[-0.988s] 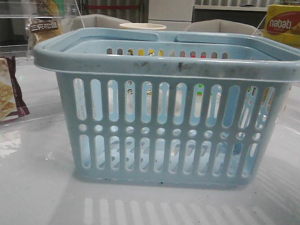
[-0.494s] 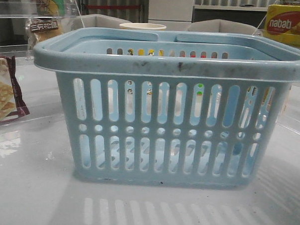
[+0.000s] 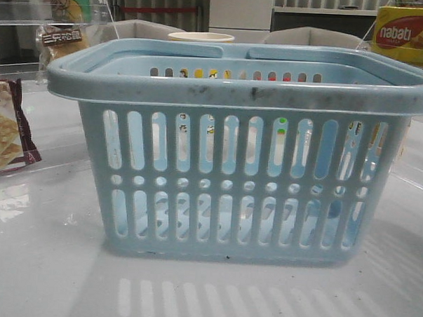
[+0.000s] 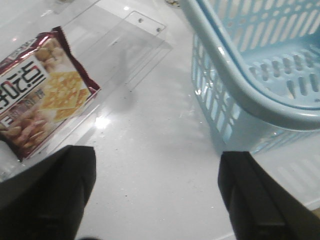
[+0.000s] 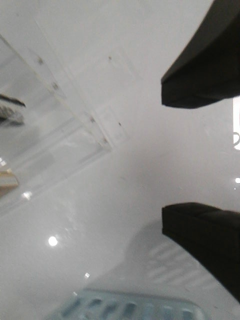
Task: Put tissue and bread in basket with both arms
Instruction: 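Grasp the black-and-white tissue pack with the right gripper, then carry the tissue pack over the basket with the right gripper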
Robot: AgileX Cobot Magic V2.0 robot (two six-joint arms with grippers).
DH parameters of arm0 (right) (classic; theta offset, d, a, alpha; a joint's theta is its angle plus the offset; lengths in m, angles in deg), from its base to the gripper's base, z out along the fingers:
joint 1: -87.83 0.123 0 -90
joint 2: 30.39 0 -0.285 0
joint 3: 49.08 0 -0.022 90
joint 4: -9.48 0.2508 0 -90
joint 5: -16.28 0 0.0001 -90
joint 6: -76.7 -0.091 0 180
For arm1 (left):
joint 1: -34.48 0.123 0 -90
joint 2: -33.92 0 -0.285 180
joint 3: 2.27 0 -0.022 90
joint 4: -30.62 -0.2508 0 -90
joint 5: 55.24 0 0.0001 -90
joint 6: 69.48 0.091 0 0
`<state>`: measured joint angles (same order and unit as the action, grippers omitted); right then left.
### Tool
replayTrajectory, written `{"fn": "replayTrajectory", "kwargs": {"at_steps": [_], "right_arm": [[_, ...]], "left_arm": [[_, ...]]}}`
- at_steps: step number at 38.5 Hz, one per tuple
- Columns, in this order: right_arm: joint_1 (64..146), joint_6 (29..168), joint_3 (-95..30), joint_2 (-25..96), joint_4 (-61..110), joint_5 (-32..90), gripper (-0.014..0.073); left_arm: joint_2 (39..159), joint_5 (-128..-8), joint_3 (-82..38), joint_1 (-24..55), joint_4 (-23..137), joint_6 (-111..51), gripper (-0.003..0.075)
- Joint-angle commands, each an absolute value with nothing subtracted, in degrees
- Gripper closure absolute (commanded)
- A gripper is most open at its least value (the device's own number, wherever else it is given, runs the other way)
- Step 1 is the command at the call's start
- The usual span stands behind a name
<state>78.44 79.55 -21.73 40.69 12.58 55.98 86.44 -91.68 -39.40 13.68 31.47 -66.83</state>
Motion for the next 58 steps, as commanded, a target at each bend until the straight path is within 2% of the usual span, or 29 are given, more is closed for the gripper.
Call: {"fn": "replayTrajectory", "kwargs": {"at_steps": [1,21,38,42,49,53,58], "right_arm": [[74.7,79.5,-29.6,45.2,14.1,53.6,0.0069],[73.4,80.8,-51.3,68.2,21.9,56.8,0.0069],[73.4,81.2,-54.7,76.2,20.3,50.6,0.0078],[73.4,81.2,-54.7,76.5,20.1,48.8,0.0155],[73.4,81.2,-54.7,76.6,20.1,48.4,0.0387],[73.4,81.2,-54.7,76.3,20.1,48.8,0.0447],[73.4,81.2,-54.7,74.3,20.1,50.0,0.0452]], "left_arm": [[86.4,-87.5,-37.8,11.3,31.9,-66.7,0.016],[86.4,-87.5,-37.8,10.8,32.5,-66.7,0.016],[86.4,-87.5,-37.8,10.8,32.5,-66.7,0.016],[86.4,-87.5,-37.8,10.8,32.5,-66.7,0.016],[86.4,-87.5,-37.8,10.8,32.5,-66.7,0.016],[86.4,-87.5,-37.8,10.8,32.5,-66.7,0.016],[86.4,-87.5,-37.8,10.8,32.5,-66.7,0.016]]}}
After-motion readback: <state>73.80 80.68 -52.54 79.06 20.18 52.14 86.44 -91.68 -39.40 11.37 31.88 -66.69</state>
